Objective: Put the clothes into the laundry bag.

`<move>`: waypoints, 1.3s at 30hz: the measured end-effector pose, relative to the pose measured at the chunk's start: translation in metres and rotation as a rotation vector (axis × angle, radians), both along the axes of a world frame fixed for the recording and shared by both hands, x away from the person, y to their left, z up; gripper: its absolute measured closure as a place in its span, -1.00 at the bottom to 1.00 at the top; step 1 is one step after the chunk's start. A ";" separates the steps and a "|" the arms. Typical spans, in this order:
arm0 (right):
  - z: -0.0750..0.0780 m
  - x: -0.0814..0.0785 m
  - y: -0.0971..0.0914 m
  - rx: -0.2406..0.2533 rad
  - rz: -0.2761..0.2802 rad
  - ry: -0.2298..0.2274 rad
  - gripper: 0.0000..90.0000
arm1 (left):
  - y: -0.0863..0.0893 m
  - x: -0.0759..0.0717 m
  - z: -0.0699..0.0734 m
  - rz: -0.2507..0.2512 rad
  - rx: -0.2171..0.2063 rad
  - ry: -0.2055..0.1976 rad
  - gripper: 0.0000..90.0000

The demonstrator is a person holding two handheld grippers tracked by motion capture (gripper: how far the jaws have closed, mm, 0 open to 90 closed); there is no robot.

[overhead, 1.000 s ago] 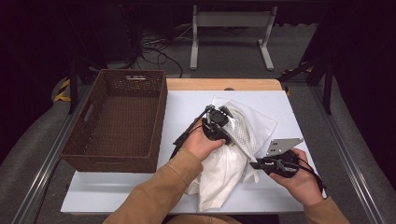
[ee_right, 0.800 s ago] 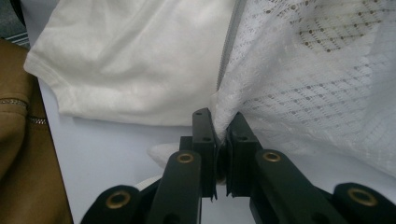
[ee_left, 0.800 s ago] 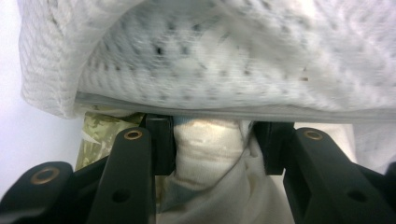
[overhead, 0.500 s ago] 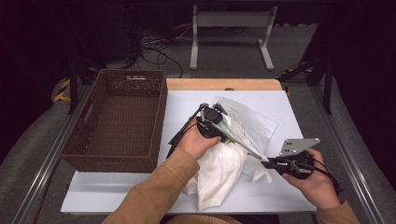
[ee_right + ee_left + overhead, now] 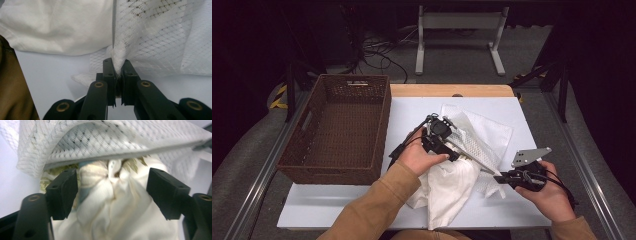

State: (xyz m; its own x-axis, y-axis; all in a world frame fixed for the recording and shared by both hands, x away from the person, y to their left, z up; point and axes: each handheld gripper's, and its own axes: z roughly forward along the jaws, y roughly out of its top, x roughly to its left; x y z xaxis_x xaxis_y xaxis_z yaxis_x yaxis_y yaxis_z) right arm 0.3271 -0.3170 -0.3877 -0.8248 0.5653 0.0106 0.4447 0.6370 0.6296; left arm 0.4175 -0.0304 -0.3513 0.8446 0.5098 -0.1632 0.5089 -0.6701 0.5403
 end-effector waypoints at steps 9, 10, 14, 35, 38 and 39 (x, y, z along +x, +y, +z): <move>-0.001 0.001 0.000 0.003 -0.005 0.001 0.87 | 0.019 -0.027 0.006 -0.018 0.007 -0.053 -0.58; -0.001 0.002 0.000 0.003 -0.007 0.002 0.87 | 0.020 -0.030 0.006 -0.022 0.005 -0.052 -0.59; -0.002 0.002 0.001 0.000 -0.005 0.004 0.86 | 0.022 -0.040 0.002 -0.051 0.010 -0.053 -0.61; -0.006 0.003 0.002 0.005 -0.004 0.017 0.84 | 0.028 -0.045 -0.060 -0.120 0.098 0.034 -0.74; -0.006 0.003 0.002 0.006 -0.002 0.017 0.84 | 0.029 -0.044 -0.064 -0.114 0.113 0.038 -0.76; -0.006 0.003 0.002 0.006 -0.002 0.018 0.84 | 0.029 -0.044 -0.067 -0.115 0.116 0.039 -0.76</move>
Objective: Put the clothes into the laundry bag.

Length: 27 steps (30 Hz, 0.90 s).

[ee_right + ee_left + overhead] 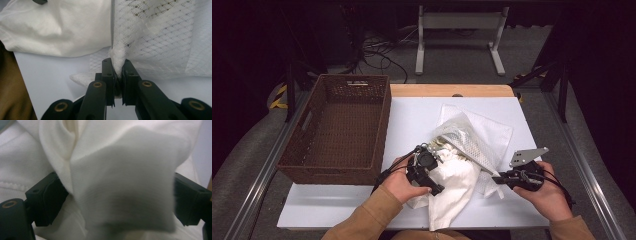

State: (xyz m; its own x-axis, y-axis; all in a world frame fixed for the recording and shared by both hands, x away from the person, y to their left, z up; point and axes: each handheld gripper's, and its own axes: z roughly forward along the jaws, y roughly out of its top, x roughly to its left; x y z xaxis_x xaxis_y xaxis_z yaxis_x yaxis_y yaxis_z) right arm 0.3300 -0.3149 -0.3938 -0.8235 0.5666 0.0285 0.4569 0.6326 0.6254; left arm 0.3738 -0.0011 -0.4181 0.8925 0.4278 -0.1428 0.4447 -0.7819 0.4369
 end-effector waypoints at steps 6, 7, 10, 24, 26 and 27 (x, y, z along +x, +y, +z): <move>-0.001 0.001 0.000 0.004 0.000 0.001 0.83 | -0.002 -0.001 -0.011 -0.004 0.018 0.002 -0.77; -0.001 0.001 0.000 0.004 0.000 0.002 0.82 | -0.002 -0.001 -0.011 -0.003 0.024 0.005 -0.77; -0.001 0.001 0.000 0.005 0.001 0.001 0.82 | -0.002 -0.002 -0.015 -0.005 0.032 -0.004 -0.75; -0.002 0.001 0.002 0.002 0.004 0.004 0.70 | -0.003 -0.007 -0.013 -0.005 0.066 -0.100 0.14; -0.001 0.001 0.002 0.000 0.003 -0.001 0.65 | -0.004 -0.007 -0.011 -0.006 0.073 -0.116 0.43; -0.001 0.001 0.002 -0.002 0.003 -0.003 0.62 | -0.005 -0.008 -0.011 -0.006 0.074 -0.118 0.50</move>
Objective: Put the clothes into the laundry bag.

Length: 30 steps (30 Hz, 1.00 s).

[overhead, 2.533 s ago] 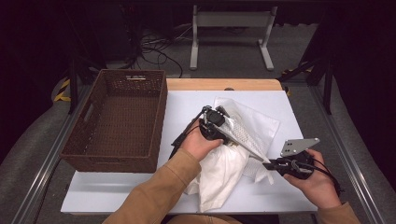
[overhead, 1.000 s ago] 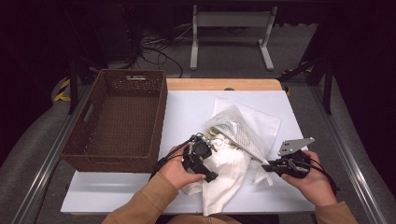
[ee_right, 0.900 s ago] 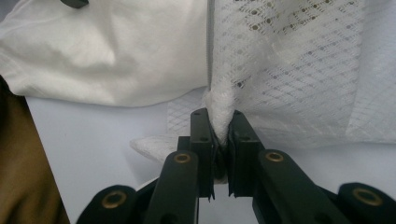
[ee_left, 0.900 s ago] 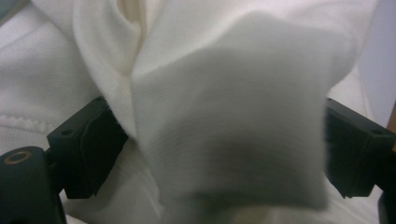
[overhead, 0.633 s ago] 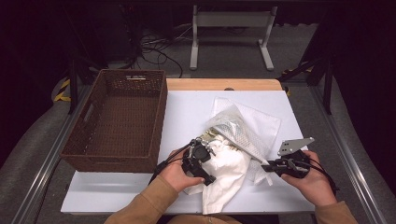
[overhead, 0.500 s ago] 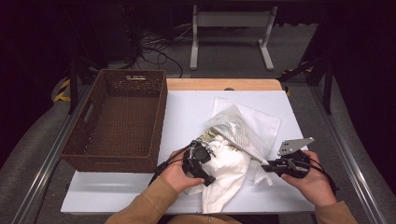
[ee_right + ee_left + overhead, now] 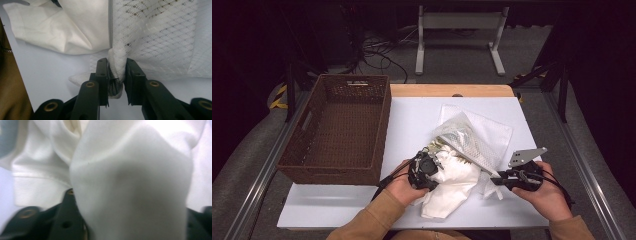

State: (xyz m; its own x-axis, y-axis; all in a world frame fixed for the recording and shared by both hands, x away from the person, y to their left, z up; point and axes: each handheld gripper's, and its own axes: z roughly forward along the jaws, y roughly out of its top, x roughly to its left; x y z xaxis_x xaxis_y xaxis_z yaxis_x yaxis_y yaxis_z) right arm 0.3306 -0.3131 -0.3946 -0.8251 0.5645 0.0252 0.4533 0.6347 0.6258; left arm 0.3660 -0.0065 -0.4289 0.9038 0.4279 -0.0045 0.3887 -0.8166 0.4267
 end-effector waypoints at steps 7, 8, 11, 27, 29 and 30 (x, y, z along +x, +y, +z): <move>0.011 -0.003 -0.003 0.015 -0.033 -0.054 0.34 | -0.002 -0.002 0.006 0.002 -0.021 -0.021 0.73; 0.013 -0.003 -0.003 0.017 -0.042 -0.065 0.29 | -0.003 -0.002 0.008 -0.006 -0.023 -0.029 0.73; 0.017 -0.003 0.000 0.035 -0.061 -0.088 0.25 | -0.004 -0.003 0.010 -0.010 -0.023 -0.034 0.74; 0.038 0.029 0.063 -0.017 0.018 -0.219 0.17 | -0.015 -0.008 0.022 -0.043 -0.063 -0.061 0.74; 0.038 0.034 0.069 -0.028 0.019 -0.220 0.18 | -0.015 -0.009 0.022 -0.043 -0.066 -0.058 0.74; 0.037 0.036 0.070 -0.032 0.021 -0.221 0.19 | -0.016 -0.009 0.022 -0.045 -0.067 -0.058 0.74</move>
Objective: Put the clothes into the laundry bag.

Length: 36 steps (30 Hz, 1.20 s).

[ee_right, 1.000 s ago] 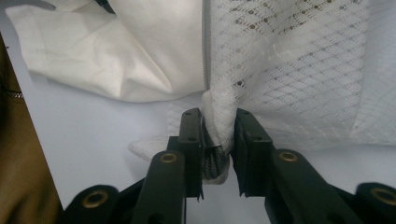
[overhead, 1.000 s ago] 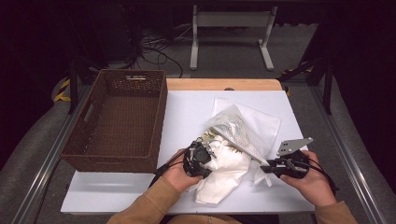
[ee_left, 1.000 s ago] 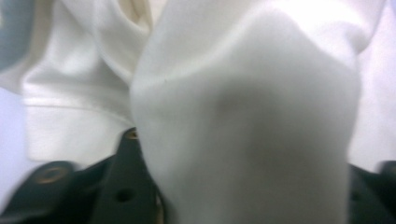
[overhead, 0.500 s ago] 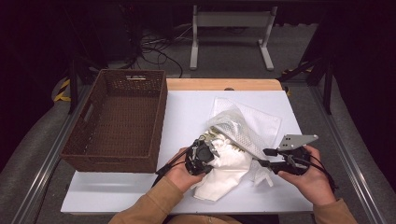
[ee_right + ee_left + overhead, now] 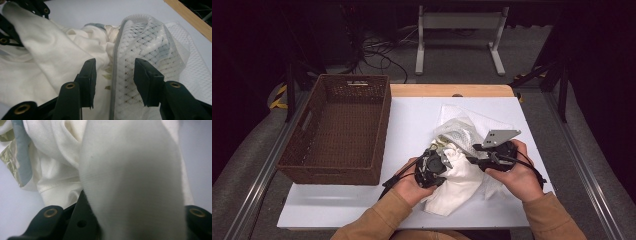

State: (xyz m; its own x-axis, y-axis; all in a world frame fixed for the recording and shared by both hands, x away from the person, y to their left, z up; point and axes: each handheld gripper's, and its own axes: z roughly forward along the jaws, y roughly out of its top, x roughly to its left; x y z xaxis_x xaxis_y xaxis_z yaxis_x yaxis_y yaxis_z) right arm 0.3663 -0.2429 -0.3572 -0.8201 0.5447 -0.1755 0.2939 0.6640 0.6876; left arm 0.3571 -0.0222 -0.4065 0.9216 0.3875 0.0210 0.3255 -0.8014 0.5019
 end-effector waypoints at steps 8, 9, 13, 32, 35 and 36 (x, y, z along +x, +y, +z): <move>-0.007 0.015 0.007 -0.036 -0.002 0.056 0.76 | -0.002 -0.001 0.000 -0.011 -0.005 -0.003 0.74; -0.006 0.015 0.008 -0.030 0.006 0.067 0.89 | -0.002 -0.001 0.000 -0.018 -0.004 -0.008 0.74; -0.001 0.012 0.009 0.000 0.040 0.074 1.00 | -0.005 -0.002 0.001 -0.018 -0.012 -0.007 0.74; -0.002 0.013 0.000 0.027 -0.030 0.053 0.17 | -0.009 -0.002 0.001 -0.029 -0.014 0.006 0.74; -0.006 0.020 -0.001 0.034 -0.050 0.067 0.15 | -0.009 -0.002 0.001 -0.032 -0.013 0.008 0.74; -0.006 0.020 -0.001 0.034 -0.050 0.067 0.15 | -0.009 -0.002 0.001 -0.032 -0.013 0.008 0.74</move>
